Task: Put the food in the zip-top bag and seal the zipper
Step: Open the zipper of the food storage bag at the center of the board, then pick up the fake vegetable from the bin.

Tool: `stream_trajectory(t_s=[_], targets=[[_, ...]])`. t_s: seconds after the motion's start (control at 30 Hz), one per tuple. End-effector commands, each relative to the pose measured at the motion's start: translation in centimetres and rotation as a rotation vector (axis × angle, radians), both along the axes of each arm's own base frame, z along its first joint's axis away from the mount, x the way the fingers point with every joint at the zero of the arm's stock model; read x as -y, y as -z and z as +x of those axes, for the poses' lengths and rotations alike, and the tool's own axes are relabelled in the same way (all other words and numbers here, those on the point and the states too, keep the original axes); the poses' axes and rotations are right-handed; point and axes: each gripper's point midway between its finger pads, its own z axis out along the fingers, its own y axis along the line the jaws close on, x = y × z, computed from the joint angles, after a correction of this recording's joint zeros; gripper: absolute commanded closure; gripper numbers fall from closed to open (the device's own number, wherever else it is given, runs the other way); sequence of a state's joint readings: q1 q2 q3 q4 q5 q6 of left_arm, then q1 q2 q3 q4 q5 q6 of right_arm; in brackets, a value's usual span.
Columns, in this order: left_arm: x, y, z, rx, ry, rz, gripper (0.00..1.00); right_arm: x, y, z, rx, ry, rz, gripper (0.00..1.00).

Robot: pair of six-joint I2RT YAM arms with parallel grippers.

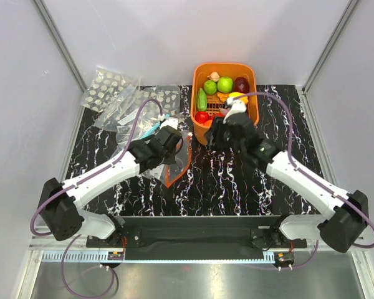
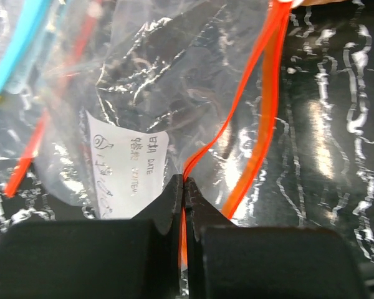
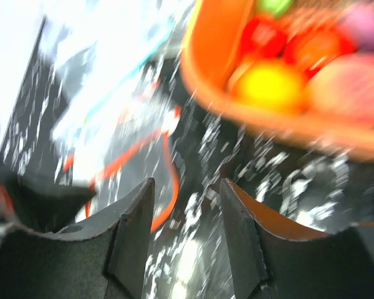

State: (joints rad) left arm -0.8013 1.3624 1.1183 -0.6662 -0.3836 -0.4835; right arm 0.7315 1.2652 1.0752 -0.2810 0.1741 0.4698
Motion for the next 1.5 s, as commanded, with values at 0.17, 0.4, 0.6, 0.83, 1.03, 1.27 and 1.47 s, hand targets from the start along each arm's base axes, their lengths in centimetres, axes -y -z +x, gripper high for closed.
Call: stream_trajectory(t_s=[0.17,0.4,0.6,0.83,1.03,1.27,1.47], targets=[[1.6,-2.8,0.2,0.056,-0.011,-0.153,1.00,5.6,-4.2,7.6,0.006,0.103,-0.105,0.39],[1.7,-3.3,-0.3,0.086,0.005,-0.221,1.00,7.2,-3.3,14.5,-0.032,0.174,-0.172,0.10],[1.9,-3.3,-0.7,0.090,0.015,-0.259,1.00,9.8,-1.2,21.4,-0.040,0.277,-0.317,0.07],[2.0,-2.3,-1.5,0.073,0.032,-0.278,1.00,11.4,1.6,27.9,0.029,0.213,-0.500,0.06],[2.1,-2.2,-1.8,0.063,0.045,-0.283,1.00,13.1,3.9,30.5,0.023,0.161,-0.572,0.02],[2.0,-2.2,-1.8,0.062,0.047,-0.280,1.00,12.8,8.1,31.5,0.067,-0.051,-0.758,0.00],[1.9,-2.1,-2.0,0.061,0.050,-0.278,1.00,14.0,11.9,31.8,-0.005,-0.150,-0.911,0.00]])
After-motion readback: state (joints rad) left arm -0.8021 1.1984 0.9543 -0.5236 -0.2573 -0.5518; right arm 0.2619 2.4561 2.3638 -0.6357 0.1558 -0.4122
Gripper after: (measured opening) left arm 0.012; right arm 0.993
